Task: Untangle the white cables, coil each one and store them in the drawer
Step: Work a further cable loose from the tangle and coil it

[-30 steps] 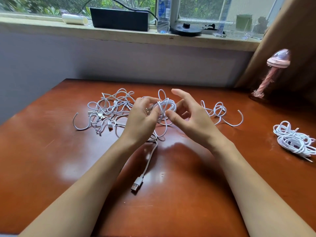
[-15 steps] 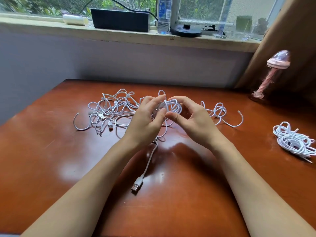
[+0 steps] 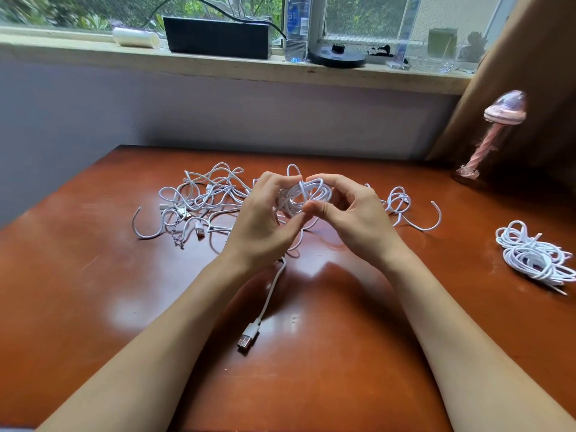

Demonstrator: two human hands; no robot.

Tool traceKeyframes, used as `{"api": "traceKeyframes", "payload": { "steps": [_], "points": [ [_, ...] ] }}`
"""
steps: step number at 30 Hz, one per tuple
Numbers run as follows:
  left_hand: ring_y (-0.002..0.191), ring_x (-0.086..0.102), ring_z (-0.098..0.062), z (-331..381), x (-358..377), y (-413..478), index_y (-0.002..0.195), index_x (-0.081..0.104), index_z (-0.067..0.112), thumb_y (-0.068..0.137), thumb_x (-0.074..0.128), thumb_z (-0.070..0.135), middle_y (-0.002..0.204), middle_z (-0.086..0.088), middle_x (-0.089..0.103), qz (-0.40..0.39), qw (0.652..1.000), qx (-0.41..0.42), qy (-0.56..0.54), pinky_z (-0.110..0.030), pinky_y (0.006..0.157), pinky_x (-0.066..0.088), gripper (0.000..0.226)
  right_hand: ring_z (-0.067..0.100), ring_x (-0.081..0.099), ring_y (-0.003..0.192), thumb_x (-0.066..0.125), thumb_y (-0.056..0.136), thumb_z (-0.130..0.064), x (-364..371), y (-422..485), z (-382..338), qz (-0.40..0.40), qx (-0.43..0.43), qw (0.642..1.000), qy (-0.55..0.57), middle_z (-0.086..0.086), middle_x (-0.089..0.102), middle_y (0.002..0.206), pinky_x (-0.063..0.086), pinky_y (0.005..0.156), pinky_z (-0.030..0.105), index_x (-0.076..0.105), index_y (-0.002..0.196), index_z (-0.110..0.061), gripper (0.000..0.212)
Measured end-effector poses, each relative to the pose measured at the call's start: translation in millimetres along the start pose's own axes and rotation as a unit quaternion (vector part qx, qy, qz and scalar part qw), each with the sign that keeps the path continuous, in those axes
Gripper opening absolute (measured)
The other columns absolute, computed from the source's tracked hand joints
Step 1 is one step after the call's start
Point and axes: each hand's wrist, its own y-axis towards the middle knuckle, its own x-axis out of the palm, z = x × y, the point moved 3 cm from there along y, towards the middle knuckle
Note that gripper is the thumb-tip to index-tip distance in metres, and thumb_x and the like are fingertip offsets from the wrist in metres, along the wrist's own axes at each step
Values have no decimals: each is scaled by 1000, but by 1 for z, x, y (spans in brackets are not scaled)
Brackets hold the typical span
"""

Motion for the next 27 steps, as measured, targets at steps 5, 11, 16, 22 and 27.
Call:
{"api": "traceKeyframes", "payload": {
  "steps": [5, 11, 16, 22, 27],
  "points": [
    [71, 54, 2, -1, 0, -1, 113, 64, 8, 84, 82, 23, 99, -1, 59, 26, 999, -27, -4, -9, 63, 37, 37, 18, 53, 76, 78, 82, -46, 3, 2, 6, -17, 4, 1000, 2, 28, 67, 96, 51, 74, 50, 68, 122, -31, 44],
    [84, 64, -17, -2, 0, -2, 106, 63, 10, 81, 78, 35, 97, -2, 63, 44, 998, -48, -3, -40, 66, 55, 38, 10, 54, 67, 71, 94, -40, 1, -1, 5, -22, -13, 998, -49, 4, 64, 77, 48, 66, 39, 52, 144, -37, 54],
    [84, 65, -19, -5, 1, -2, 102, 63, 11, 79, 81, 32, 97, -4, 65, 49, 997, -60, 5, -44, 75, 54, 35, 5, 31, 61, 70, 95, -32, 0, -2, 2, -16, -20, 995, -98, -12, 30, 66, 29, 58, 20, 44, 152, -27, 62],
    [83, 65, -22, -5, -1, -2, 100, 61, 10, 79, 83, 26, 97, -5, 65, 42, 997, -55, 22, -45, 76, 54, 34, 5, 31, 62, 70, 96, -28, 2, -2, 4, -32, -16, 994, -100, -11, 30, 65, 29, 58, 22, 43, 153, -24, 63],
    [82, 65, -20, -3, -6, -1, 103, 64, 8, 80, 77, 15, 97, -7, 66, 55, 997, -42, 41, -40, 76, 53, 27, 5, 35, 60, 66, 99, -23, 4, -3, 2, -40, -24, 994, -101, -5, 36, 64, 35, 61, 24, 39, 154, -25, 62]
  ]
}}
